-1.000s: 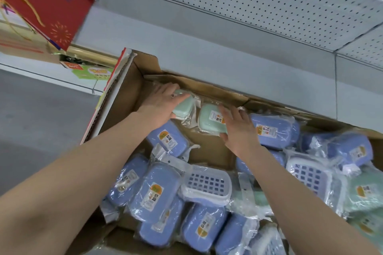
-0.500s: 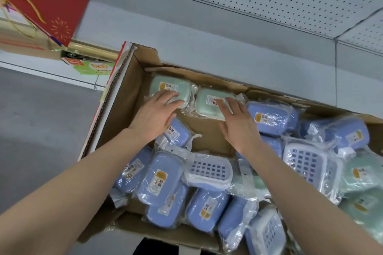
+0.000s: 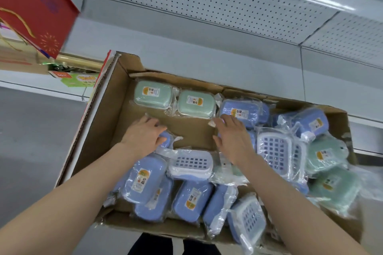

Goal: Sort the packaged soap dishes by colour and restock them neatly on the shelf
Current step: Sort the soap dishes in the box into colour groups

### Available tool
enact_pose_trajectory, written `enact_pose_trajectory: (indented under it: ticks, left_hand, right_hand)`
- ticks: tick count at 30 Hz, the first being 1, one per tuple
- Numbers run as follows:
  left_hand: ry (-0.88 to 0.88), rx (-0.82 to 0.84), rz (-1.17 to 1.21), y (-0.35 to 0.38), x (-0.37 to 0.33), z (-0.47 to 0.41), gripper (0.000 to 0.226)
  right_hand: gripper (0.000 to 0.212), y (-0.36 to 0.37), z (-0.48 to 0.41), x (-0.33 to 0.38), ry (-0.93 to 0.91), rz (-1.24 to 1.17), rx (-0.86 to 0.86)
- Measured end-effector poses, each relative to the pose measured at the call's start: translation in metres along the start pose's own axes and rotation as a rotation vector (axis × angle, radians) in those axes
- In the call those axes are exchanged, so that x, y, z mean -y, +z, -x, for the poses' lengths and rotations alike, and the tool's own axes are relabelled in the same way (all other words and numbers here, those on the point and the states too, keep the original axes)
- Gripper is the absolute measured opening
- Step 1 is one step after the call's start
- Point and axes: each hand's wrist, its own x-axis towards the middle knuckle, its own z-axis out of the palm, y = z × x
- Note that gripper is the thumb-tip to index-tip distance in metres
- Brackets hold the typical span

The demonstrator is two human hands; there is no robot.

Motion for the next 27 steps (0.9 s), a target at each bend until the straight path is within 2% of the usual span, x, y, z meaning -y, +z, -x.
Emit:
enact_pose_trajectory:
  ticks: [5,13,15,18,21,23,25,27]
  left_hand:
    - [0.048,-0.012,-0.013,-0.017,-0.055,-0.022,0.043]
    - [0.301,-0.075,-0.040,-0.055,-0.207,-0.073,0.050]
    - [0.348,-0.087,-0.007,-0.060,-0.245,-0.084,0.058]
    - [0.388,-0.035,-0.058,-0.062,-0.296,-0.101,0.076]
    - [0.387,0.025,-0.147,-0.052,-0.321,-0.118,0.089]
    - [0.375,0.035,-0.178,-0.048,-0.320,-0.121,0.081]
    - [0.385,0.021,-0.136,-0.051,-0.311,-0.115,0.058]
    - [0.426,-0.074,-0.078,-0.057,-0.296,-0.102,0.042]
  right_hand:
    - [0.059,-0.027,0.024,-0.054,0.050,0.051,-0.056]
    - [0.039,-0.054,0.123,-0.177,0.265,0.037,-0.318]
    - [0.042,-0.054,0.148,-0.206,0.337,0.017,-0.294]
    - [0.052,-0.048,0.173,-0.238,0.411,0.009,-0.115]
    - [0.057,-0.040,0.180,-0.250,0.375,-0.033,-0.029]
    - [0.054,-0.036,0.177,-0.249,0.324,-0.063,-0.043]
    - [0.051,-0.031,0.170,-0.246,0.299,-0.113,-0.063]
    - [0.055,-0.026,0.160,-0.240,0.292,-0.167,-0.044]
